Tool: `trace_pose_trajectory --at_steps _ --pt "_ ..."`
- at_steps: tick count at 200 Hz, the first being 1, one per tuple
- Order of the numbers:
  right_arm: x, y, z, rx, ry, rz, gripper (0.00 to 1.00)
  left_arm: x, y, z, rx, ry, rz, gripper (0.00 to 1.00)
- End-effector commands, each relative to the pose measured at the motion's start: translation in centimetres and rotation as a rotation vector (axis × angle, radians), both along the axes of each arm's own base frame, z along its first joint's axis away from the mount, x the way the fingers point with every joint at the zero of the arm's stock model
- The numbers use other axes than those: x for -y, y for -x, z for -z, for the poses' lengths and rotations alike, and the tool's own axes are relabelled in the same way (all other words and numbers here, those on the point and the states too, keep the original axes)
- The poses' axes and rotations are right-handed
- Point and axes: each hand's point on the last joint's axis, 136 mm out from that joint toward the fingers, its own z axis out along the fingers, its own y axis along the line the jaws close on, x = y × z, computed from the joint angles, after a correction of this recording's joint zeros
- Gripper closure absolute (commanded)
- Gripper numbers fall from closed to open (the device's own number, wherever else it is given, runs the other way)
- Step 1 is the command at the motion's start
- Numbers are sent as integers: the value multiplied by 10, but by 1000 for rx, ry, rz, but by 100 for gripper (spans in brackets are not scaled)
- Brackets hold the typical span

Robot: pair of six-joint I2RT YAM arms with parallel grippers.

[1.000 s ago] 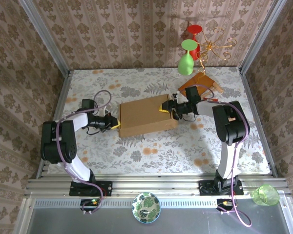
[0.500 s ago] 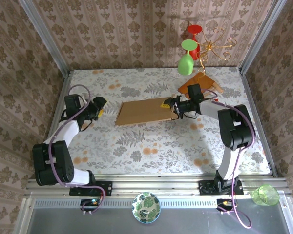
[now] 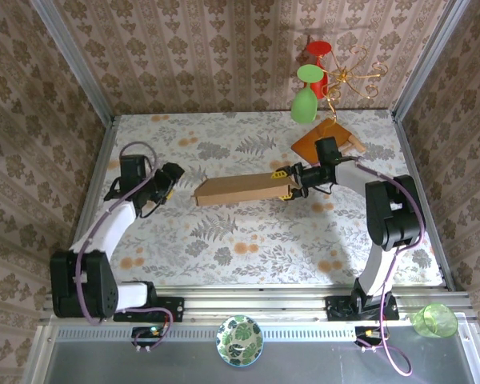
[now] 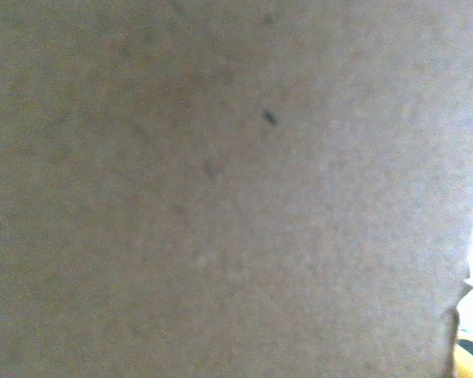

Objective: Fold the paper box

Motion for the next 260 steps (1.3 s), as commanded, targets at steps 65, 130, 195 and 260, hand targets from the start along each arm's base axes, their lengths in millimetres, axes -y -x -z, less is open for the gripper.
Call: trace_pose_trajectory --at_steps 65,130,195,260 --pt "17 2 17 -195 19 5 55 79 110 -57 907 -725 1172 20" --pt "18 -1 19 -199 16 7 57 71 71 -21 1034 -1061 1290 0" --pt "21 -4 22 -207 17 14 57 86 35 7 996 -1039 1315 0" --pt "22 -8 26 -218 18 27 58 108 32 13 977 -943 1350 8"
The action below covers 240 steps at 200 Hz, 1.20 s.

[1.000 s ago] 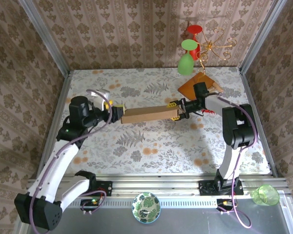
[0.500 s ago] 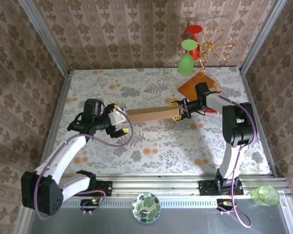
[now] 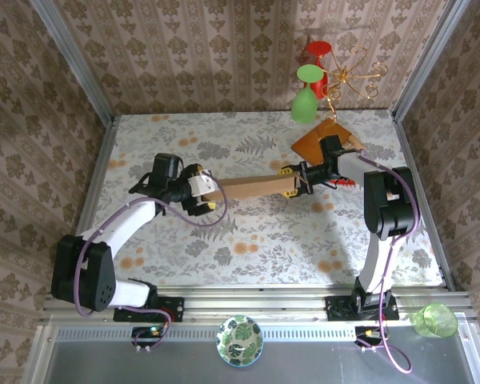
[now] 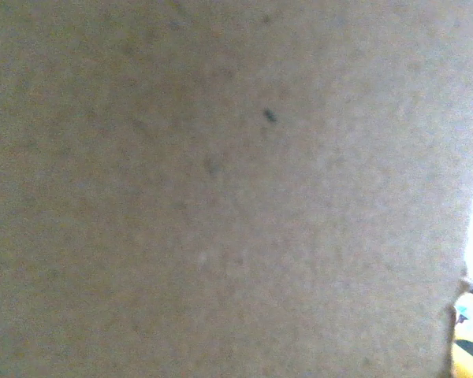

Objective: Fold the paper box

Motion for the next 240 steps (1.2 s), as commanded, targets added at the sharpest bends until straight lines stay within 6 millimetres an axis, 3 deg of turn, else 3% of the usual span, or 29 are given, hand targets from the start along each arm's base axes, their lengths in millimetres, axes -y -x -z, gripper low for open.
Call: trace_pose_trajectory --at_steps 1,23,38,96,147,240 --pt "7 -1 20 -87 63 29 58 16 0 -10 -16 42 29 8" --pt "7 -4 20 -87 64 32 58 22 5 -7 -68 45 29 21" --pt "7 -6 20 -85 65 34 58 25 8 -7 -71 48 40 23" --pt "7 -11 18 -79 60 42 51 26 13 -4 -74 34 47 29" --pt "16 -16 10 -42 77 59 34 26 17 -11 -85 38 48 31" --pt "35 -14 -4 19 160 76 25 27 22 -18 -220 34 49 34"
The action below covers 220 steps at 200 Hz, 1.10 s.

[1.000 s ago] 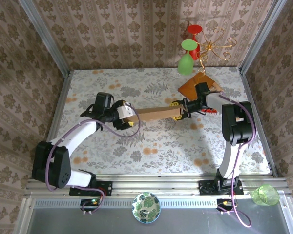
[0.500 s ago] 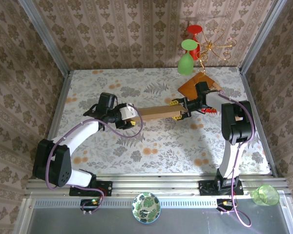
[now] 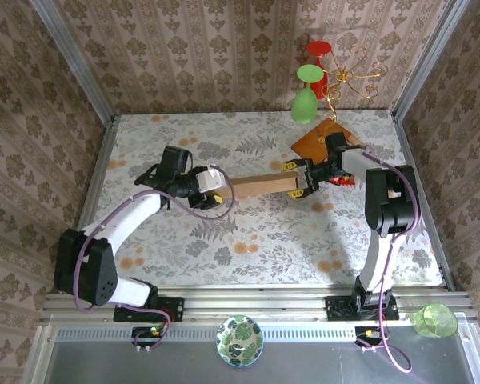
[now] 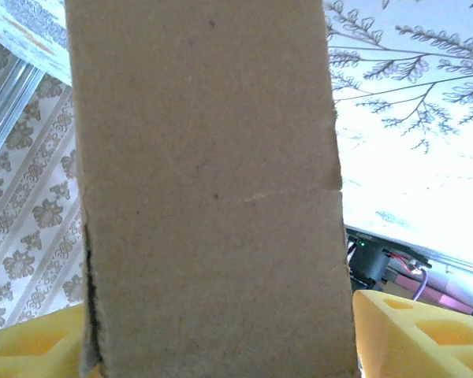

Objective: Fold the paper box

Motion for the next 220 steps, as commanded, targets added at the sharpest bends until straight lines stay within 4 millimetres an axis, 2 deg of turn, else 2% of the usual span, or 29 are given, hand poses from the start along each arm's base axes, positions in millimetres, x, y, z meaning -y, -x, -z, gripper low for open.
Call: trace_pose_trajectory --at_steps 1,45,63,97,142,166,177,200,220 --pt "10 2 -20 36 42 11 25 2 8 -4 -87 19 9 34" --pt "30 -6 -39 141 132 39 25 1 11 -3 -164 28 -7 37" --pt "30 -4 -37 149 155 14 26 2 10 -2 -172 31 -11 40" --pt "19 -2 -24 124 129 22 30 5 6 -4 -183 44 -21 44" --pt "1 -16 -18 120 101 33 32 6 2 -7 -187 63 -31 46" --pt "-7 -20 -16 113 86 43 41 6 1 -10 -189 78 -40 46" --pt "-10 -20 -14 100 80 54 44 6 0 -13 -184 87 -46 42" --pt "-10 -15 -17 66 77 69 50 5 -2 -32 -114 139 -69 25" --pt "-7 -8 -27 49 73 70 52 1 6 -48 -17 186 -50 14"
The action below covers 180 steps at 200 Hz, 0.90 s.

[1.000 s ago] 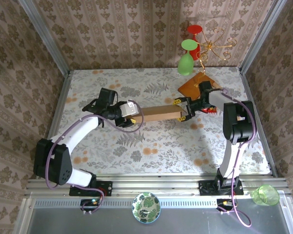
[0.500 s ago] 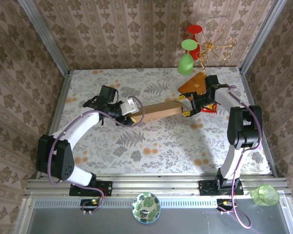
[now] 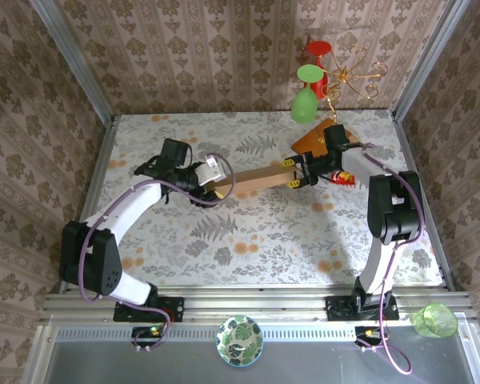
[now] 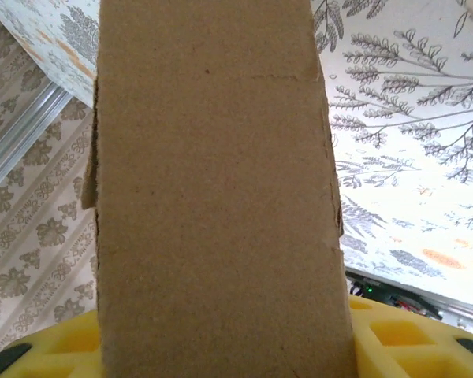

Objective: Fold the paper box

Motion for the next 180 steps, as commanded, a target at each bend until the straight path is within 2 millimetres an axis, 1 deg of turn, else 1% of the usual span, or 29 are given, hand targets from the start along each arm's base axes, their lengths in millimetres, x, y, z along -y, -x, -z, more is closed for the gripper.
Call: trace_pose_trajectory --at_steps 1,16,30,51,65,85,110,116,135,161,180 --pt "1 13 -6 -77 -15 17 52 -1 9 -36 126 98 14 14" --pt "4 26 -13 -109 -6 11 53 -3 24 -37 179 107 63 9" --pt "6 39 -20 -128 0 4 53 -8 34 -29 213 89 86 4" --pt "8 64 -25 -168 17 -4 54 -15 34 -18 244 56 65 1" --pt "9 80 -26 -203 20 4 55 -15 34 -14 247 47 75 1" --pt "11 94 -23 -246 16 30 56 -11 33 -6 228 46 104 1" --pt "11 92 -20 -271 14 38 57 -5 32 0 204 59 131 1" --pt "11 88 -22 -266 17 39 57 -1 35 -1 191 82 154 1" --pt "13 78 -24 -270 20 47 57 4 37 1 153 97 179 3" --pt "12 69 -22 -289 5 46 57 6 41 11 122 96 195 4" --pt "12 64 -20 -300 0 45 57 7 39 17 119 90 191 4"
